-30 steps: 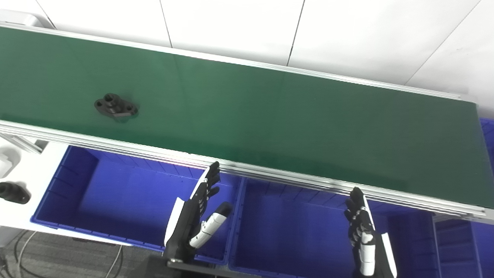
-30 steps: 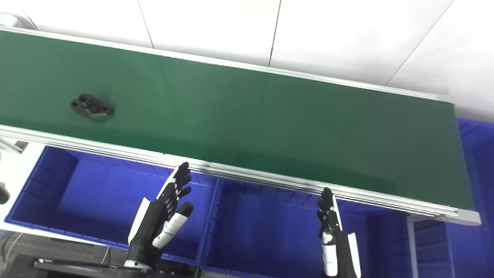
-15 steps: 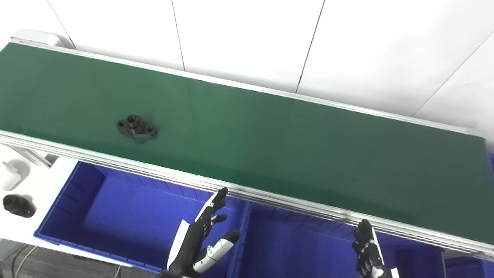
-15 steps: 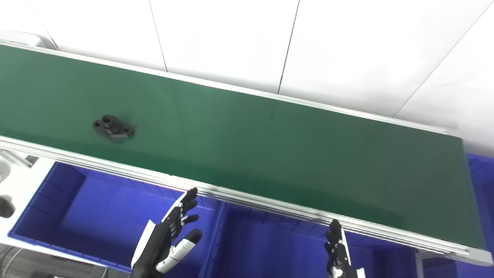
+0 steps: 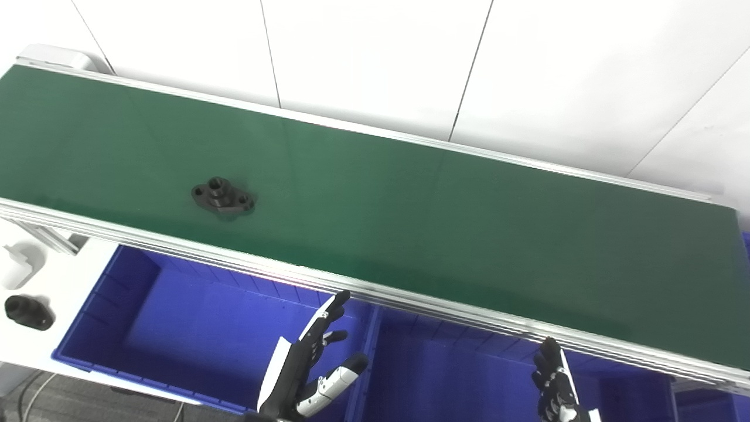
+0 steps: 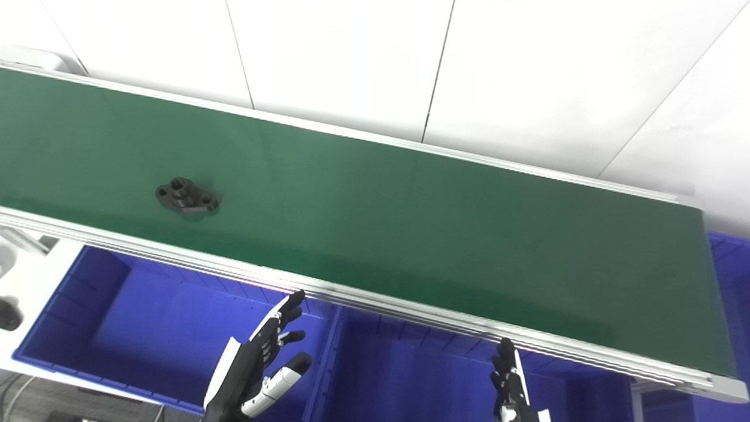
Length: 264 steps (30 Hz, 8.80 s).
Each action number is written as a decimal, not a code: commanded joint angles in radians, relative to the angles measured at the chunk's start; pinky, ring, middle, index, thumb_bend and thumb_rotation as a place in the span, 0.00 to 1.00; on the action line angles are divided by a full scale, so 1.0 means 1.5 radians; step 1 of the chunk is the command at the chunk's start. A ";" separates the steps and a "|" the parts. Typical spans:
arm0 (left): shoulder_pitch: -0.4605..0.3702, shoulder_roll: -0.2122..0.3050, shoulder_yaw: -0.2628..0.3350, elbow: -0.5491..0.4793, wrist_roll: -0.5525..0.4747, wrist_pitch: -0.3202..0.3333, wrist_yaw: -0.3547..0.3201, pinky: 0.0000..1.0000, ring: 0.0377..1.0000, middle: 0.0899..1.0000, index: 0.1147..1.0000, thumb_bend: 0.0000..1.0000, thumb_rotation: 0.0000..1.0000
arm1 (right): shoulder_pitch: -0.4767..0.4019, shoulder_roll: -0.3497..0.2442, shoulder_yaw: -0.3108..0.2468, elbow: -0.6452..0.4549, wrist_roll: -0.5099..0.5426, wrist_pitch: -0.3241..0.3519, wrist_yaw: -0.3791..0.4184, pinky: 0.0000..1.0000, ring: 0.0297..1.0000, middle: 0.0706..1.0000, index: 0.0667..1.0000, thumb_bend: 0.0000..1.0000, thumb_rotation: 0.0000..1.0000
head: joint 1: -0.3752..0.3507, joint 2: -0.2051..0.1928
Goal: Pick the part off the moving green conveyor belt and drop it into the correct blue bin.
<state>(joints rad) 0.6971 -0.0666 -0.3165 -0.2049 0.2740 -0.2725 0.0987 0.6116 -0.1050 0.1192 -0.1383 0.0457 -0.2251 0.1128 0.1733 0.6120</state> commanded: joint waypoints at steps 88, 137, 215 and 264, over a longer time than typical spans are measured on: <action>-0.011 -0.020 -0.023 -0.028 -0.013 0.007 -0.001 0.90 0.94 0.94 0.90 0.64 0.78 | -0.574 0.143 0.206 0.038 -0.755 0.280 0.030 0.99 0.84 0.81 0.85 1.00 0.54 | -0.034 0.039; 0.042 -0.054 -0.076 -0.099 0.029 0.041 0.016 0.86 0.92 0.92 0.90 0.64 0.74 | -0.598 0.117 0.317 0.355 -0.731 0.276 -0.170 0.55 0.39 0.40 0.52 0.54 0.01 | 0.039 0.079; 0.034 0.014 -0.003 -0.202 -0.014 0.117 -0.027 0.98 0.95 0.91 0.98 0.59 1.00 | -0.196 -0.021 0.292 -0.375 -0.946 0.250 0.265 0.41 0.33 0.41 0.46 0.53 0.00 | -0.185 0.195; 0.027 0.017 0.007 -0.254 -0.026 0.186 -0.055 1.00 0.96 0.91 1.00 0.61 0.99 | -0.093 0.041 0.150 -0.411 -0.645 0.380 0.351 0.63 0.71 0.75 0.80 1.00 0.89 | -0.227 0.238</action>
<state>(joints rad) 0.7369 -0.0463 -0.3095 -0.5525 0.2488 0.0102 0.0234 0.4295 -0.0813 0.3770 -0.6706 -1.0472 0.2710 0.6295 -0.1672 0.9695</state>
